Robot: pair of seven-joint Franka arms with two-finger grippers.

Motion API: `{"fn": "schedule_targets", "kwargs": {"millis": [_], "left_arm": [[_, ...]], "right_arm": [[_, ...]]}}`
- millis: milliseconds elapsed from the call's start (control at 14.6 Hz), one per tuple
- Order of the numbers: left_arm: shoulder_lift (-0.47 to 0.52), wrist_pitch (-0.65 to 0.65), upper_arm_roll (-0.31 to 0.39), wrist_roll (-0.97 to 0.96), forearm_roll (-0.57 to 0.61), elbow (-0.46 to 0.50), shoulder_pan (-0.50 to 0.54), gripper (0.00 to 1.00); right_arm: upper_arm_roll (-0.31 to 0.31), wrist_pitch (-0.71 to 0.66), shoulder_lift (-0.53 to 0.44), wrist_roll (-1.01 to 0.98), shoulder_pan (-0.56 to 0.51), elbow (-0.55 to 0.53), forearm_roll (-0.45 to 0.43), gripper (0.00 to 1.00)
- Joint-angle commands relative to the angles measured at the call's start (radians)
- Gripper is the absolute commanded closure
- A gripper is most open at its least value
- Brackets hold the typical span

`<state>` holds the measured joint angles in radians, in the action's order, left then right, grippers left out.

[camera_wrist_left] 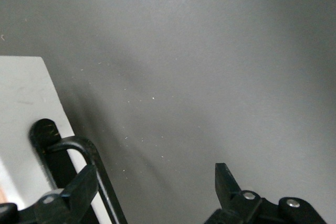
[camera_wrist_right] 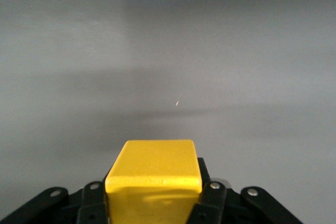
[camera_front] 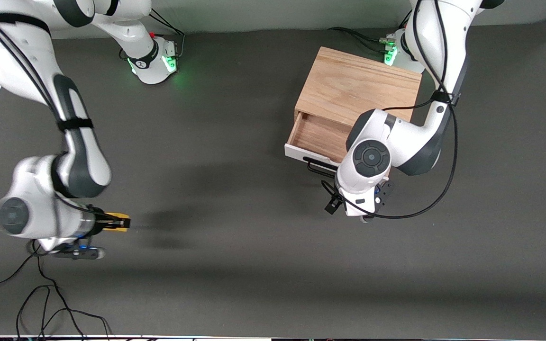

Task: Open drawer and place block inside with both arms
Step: 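Carry the cube over the open drawer with the right gripper while the left gripper withdraws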

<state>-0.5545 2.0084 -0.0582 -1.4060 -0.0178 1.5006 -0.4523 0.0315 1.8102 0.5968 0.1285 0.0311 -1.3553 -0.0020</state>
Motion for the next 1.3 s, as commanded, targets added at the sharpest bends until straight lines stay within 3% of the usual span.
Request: {"fn": "schedule_targets", "kwargs": {"millis": [0, 206, 412, 686, 892, 1235], "left_arm": [[0.027, -0.141, 0.000, 0.013, 0.007, -0.072, 0.001, 0.00], [0.079, -0.348, 0.001, 0.047, 0.006, -0.149, 0.013, 0.00], [0.174, -0.548, -0.002, 0.250, -0.002, -0.178, 0.078, 0.00], [0.323, -0.703, 0.005, 0.630, 0.019, -0.165, 0.135, 0.00], [0.422, -0.717, 0.005, 0.916, 0.048, -0.113, 0.196, 0.00], [0.509, -0.631, 0.005, 1.028, 0.059, -0.039, 0.335, 0.00]], "right_arm": [[-0.004, -0.159, 0.008, 0.051, 0.059, 0.168, 0.007, 0.99], [0.002, -0.238, -0.020, 0.208, 0.174, 0.229, 0.007, 0.99], [0.005, -0.252, -0.042, 0.440, 0.307, 0.286, 0.072, 0.99], [0.021, -0.236, -0.028, 0.719, 0.485, 0.381, 0.083, 0.99], [0.031, -0.162, -0.020, 0.923, 0.628, 0.389, 0.079, 0.99], [0.025, -0.045, 0.075, 1.153, 0.822, 0.387, -0.009, 0.99]]}}
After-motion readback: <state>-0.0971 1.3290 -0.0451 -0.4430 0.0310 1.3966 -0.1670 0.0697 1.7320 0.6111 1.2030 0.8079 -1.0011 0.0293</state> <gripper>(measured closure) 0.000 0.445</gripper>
